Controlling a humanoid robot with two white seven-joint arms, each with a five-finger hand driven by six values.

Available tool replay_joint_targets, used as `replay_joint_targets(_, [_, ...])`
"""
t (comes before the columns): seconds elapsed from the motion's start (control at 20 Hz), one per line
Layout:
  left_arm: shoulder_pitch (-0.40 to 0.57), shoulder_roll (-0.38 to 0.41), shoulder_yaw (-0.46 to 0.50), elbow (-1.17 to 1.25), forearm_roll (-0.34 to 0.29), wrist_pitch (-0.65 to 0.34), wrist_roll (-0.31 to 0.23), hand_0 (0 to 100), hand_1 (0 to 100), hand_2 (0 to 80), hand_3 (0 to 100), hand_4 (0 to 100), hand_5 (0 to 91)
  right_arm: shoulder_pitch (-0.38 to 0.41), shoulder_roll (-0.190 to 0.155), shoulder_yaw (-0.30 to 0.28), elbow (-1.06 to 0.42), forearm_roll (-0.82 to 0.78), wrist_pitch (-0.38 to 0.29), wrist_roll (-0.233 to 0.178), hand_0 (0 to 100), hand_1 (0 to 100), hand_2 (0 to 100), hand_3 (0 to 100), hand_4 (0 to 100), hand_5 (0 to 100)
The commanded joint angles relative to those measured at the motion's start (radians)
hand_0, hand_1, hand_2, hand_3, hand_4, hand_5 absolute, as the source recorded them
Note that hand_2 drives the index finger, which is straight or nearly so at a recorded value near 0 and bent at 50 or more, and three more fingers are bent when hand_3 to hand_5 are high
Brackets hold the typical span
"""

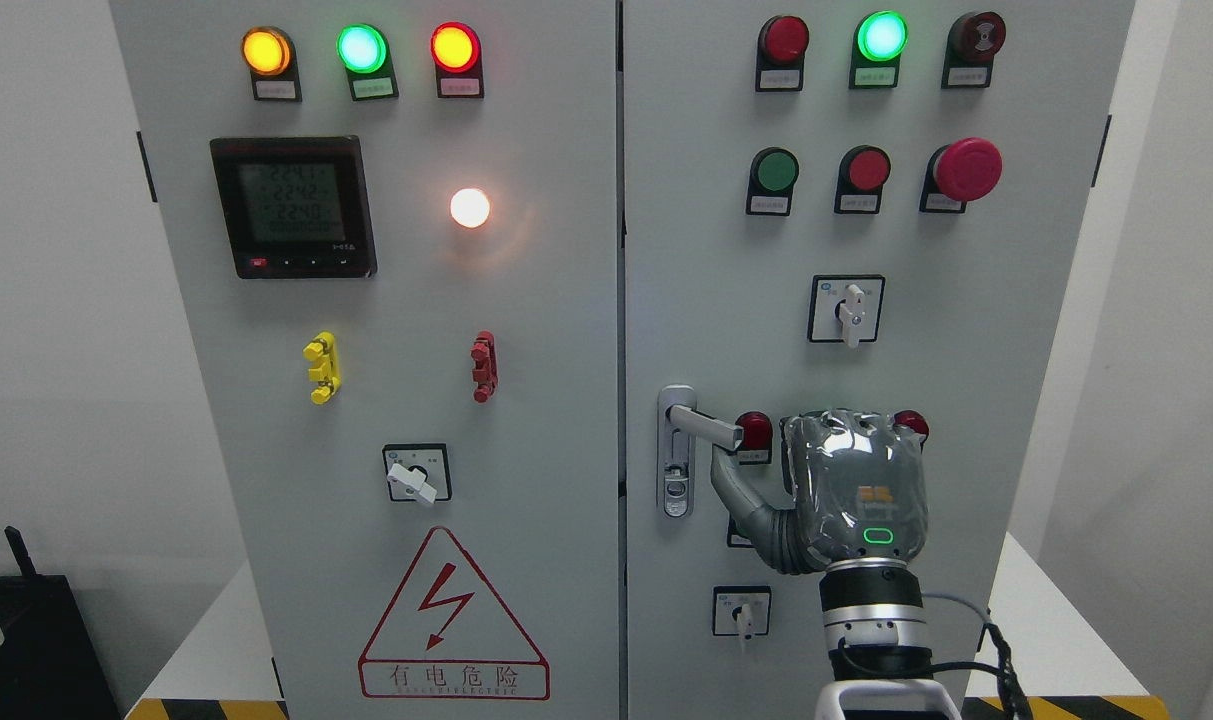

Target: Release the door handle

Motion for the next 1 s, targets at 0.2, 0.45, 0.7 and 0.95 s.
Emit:
replay_joint_targets(0.2, [0.000,0.000,0.011,0.017,0.000,0.000,0.001,12,39,0.0,0,0,0.0,-0.008,0.002,-0.003,0.000,0.000,-0.001,0.001,36,12,96,100,91,90])
replay_joint_targets(0.45, [0.000,0.000,0.011,0.017,0.000,0.000,0.001,12,39,0.0,0,0,0.0,0.000,0.001,-0.003,-0.002,-0.003,-0.001,-0.002,36,12,96,100,91,90])
replay_joint_targets(0.7, [0.000,0.000,0.011,0.017,0.000,-0.001,0.001,12,39,0.0,0,0,0.0,0.037,0.001,-0.002,-0.021,-0.006,-0.030,-0.021,36,12,96,100,91,90])
replay_joint_targets(0.95, [0.000,0.000,0.011,0.017,0.000,-0.001,0.001,12,39,0.0,0,0,0.0,0.120,0.001,0.001,-0.072,-0.009,-0.067,-0.060,36,13,96,100,91,90])
